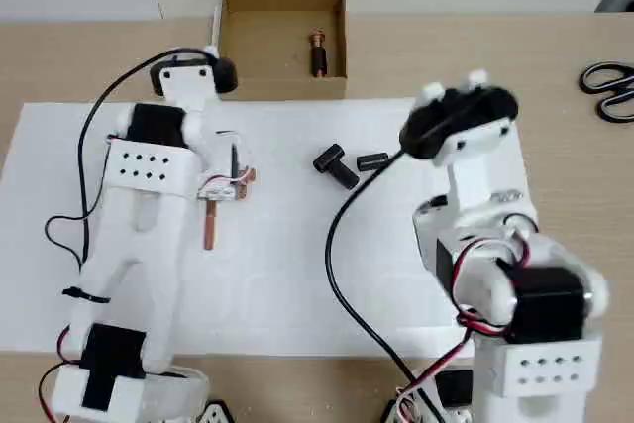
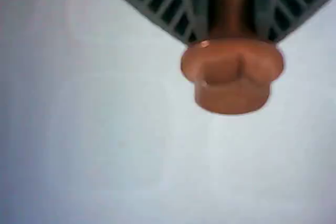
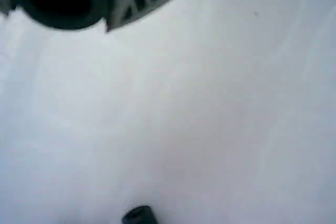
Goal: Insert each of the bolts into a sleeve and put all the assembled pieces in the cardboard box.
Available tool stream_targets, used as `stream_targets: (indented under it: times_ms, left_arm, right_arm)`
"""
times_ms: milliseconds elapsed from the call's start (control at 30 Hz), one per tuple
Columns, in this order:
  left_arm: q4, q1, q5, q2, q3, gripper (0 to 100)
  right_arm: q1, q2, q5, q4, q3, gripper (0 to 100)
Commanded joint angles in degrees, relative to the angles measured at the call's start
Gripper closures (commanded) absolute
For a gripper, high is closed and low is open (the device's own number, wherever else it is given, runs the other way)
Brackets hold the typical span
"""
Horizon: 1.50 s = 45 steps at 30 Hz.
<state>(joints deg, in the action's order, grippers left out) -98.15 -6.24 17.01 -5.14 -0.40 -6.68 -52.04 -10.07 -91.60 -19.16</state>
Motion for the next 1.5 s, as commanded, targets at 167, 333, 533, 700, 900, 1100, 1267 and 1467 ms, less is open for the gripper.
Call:
stream_targets:
  times_ms: [167,333,533,700,900,1100,1267,1467]
  left_arm:
    - [8.9,-9.4,1.8,-15.7,-2.2,99]
    - [14.5,-9.4,1.8,-22.4,4.0,99]
    - [18.1,-9.6,1.8,-28.9,8.7,99]
    - [21.7,-9.5,1.8,-33.3,12.4,99]
    - [22.2,-9.8,1.9,-34.6,14.6,99]
    - [25.5,-9.8,8.0,-34.6,14.6,99]
    - [26.2,-9.8,7.8,-34.6,14.6,99]
    - [27.8,-16.4,7.7,-34.6,14.6,99]
  right_arm:
    - [-0.5,-9.5,0.4,18.7,-19.2,99.5]
    - [-4.9,-11.8,0.6,26.1,-26.7,99.5]
    - [-7.9,-17.6,8.2,26.7,-28.7,99.5]
    - [-8.0,-25.6,12.5,26.7,-29.2,99.5]
    - [-8.0,-30.9,12.5,31.8,-39.1,99.5]
    - [-8.0,-36.8,12.0,45.7,-48.4,99.5]
    - [-8.0,-41.2,9.8,49.1,-56.1,99.5]
    - [-10.6,-50.9,12.7,48.8,-64.8,99.5]
